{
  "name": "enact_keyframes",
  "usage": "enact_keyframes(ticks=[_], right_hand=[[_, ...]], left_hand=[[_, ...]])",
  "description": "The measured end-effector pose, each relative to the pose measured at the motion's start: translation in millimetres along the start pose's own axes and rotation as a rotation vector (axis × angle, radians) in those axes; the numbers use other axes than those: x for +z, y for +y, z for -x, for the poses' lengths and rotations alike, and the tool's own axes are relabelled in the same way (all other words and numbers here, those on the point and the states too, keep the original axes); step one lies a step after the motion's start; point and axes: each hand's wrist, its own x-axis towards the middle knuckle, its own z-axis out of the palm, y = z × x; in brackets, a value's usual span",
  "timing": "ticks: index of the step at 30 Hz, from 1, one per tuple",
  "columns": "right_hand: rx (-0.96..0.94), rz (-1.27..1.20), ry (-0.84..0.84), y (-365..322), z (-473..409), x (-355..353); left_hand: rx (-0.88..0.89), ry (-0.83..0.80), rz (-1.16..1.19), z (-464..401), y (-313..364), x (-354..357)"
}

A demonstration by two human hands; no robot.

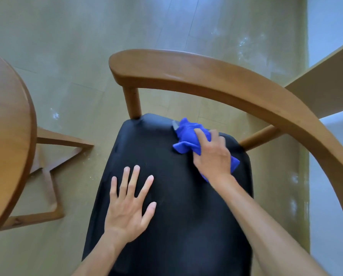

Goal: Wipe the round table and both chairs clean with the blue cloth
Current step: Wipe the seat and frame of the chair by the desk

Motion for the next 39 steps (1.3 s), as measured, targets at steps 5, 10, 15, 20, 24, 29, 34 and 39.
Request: enact_keyframes(ticks=[5, 10, 15, 20, 24, 29, 34, 39], right_hand=[[0.550, -0.187, 0.095, 48, 27, -3], [0.172, -0.150, -0.058, -76, 119, 13], [-0.143, -0.238, -0.357, -118, 203, 9], [-0.126, -0.698, -0.506, -53, 172, -19], [0.069, -0.396, -0.186, 32, 152, -20], [-0.149, -0.100, -0.120, 48, 139, 8], [-0.128, -0.048, -0.050, 42, 145, 39], [-0.133, -0.025, -0.005, 41, 142, 53]], left_hand=[[-0.006, 0.001, 0.027, -4, -1, -3], [-0.070, -0.001, 0.366, -2, -6, -16], [-0.324, -0.065, 0.998, 2, -27, -58], [0.019, -0.063, 0.564, 33, -25, -89], [0.703, -0.252, 0.142, 44, 18, -90], [0.888, -0.345, -0.167, 21, 20, -75], [0.829, -0.189, -0.185, 22, 9, -70], [0.017, 0.002, 0.119, -67, -22, -90]])
